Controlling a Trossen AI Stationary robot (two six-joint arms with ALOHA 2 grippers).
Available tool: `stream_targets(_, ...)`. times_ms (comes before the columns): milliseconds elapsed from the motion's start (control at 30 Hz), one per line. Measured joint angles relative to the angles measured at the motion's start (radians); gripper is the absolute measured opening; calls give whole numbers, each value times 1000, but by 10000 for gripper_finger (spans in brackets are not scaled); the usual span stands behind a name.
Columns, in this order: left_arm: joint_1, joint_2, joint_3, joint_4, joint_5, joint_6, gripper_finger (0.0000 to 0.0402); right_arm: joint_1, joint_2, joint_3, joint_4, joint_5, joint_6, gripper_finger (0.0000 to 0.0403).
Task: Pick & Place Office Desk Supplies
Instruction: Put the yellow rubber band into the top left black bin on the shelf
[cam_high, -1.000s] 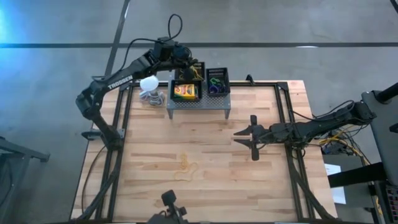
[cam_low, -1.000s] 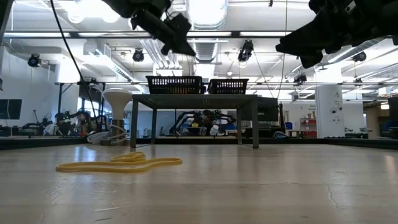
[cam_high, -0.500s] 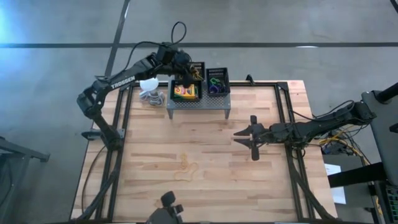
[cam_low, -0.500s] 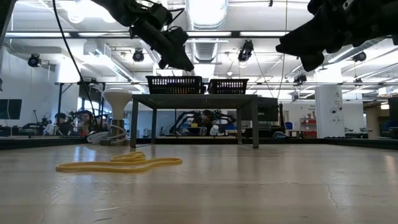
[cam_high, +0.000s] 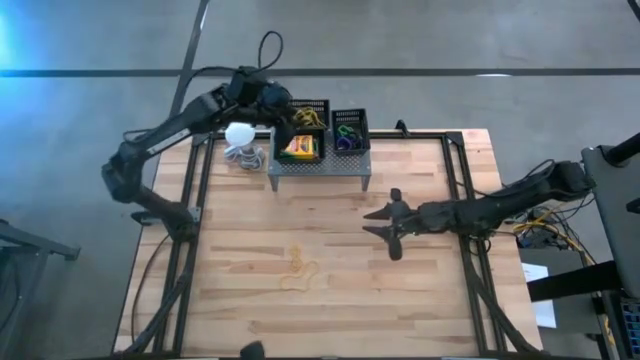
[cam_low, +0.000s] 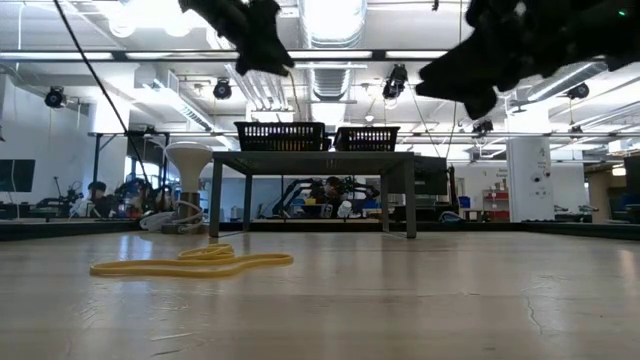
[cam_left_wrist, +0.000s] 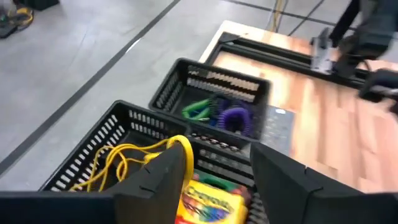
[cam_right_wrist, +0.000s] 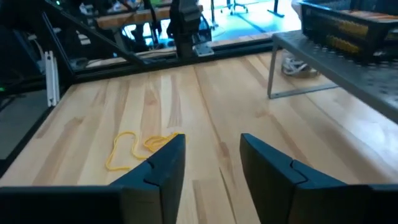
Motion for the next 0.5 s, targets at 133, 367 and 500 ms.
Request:
stream_targets(133,-62,-93,-67,-32,-6,0,176,0,127,102,-1,0,-19,172)
stream_targets(367,-169,-228,-289,235,-245,2,148,0,344,302,-28,-4,-138,186)
stream_targets(500,-161,-229,-342,301,-258,29,117,0,392,414,-177,0,-140,176)
